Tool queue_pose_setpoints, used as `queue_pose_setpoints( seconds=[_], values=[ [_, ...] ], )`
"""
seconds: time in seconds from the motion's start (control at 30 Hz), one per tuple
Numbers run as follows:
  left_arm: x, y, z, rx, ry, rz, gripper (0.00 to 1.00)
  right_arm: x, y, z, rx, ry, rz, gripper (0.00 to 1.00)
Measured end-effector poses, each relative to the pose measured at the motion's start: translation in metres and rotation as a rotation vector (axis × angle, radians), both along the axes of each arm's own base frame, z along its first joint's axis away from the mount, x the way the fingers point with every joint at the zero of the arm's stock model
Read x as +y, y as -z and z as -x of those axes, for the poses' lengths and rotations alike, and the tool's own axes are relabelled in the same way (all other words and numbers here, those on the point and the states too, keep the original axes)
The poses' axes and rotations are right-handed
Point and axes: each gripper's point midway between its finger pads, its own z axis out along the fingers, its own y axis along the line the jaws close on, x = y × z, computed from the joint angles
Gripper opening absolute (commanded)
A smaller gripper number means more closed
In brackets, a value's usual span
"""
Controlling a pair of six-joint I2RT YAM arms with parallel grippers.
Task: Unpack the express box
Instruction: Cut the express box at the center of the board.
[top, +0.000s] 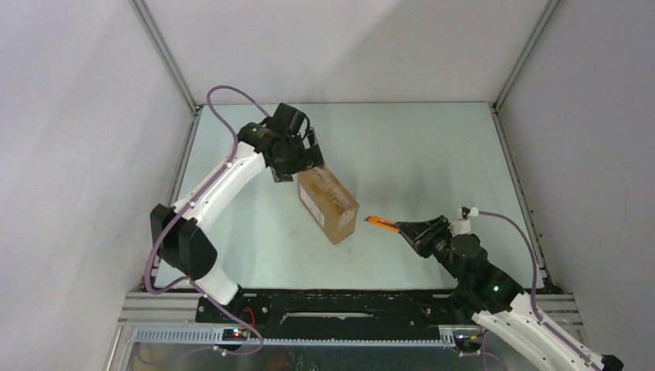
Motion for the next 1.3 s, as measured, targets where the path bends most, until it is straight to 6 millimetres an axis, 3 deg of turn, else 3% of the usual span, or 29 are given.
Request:
queue_pose_setpoints(
  seconds=[0.1, 0.27, 0.43, 0.57, 0.8, 0.93, 1.03, 1.3],
  values=[
    [-0.004, 0.001, 0.001, 0.034, -0.035, 0.013, 0.88, 0.002, -0.001, -0.006, -0.006, 0.017, 0.001, 0.0],
    [-0.013, 0.008, 0.014, 0.095, -0.078, 0.013, 0.99, 0.006, -0.003, -0.012, -0.014, 0.02, 0.005, 0.0],
    [-0.025, 0.008, 0.029, 0.131, -0.098, -0.032, 1.0, 0.01, -0.01, -0.016, -0.051, 0.011, -0.001, 0.0],
    [-0.035, 0.002, 0.029, 0.128, -0.131, -0.07, 1.0, 0.015, -0.009, -0.017, -0.054, -0.009, 0.011, 0.0],
    [-0.028, 0.0, 0.026, 0.139, -0.195, -0.154, 1.0, 0.031, -0.007, -0.018, -0.054, -0.061, 0.018, 0.0],
    [-0.039, -0.011, 0.018, 0.129, -0.208, -0.15, 1.0, 0.041, -0.003, -0.015, -0.056, -0.099, 0.034, 0.0],
    [-0.042, -0.002, 0.023, 0.167, -0.218, -0.177, 1.0, 0.047, -0.001, -0.013, -0.059, -0.119, 0.045, 0.0],
    [-0.026, 0.025, 0.048, 0.297, -0.28, -0.275, 1.0, 0.051, 0.001, -0.011, -0.065, -0.135, 0.063, 0.0]
  ],
)
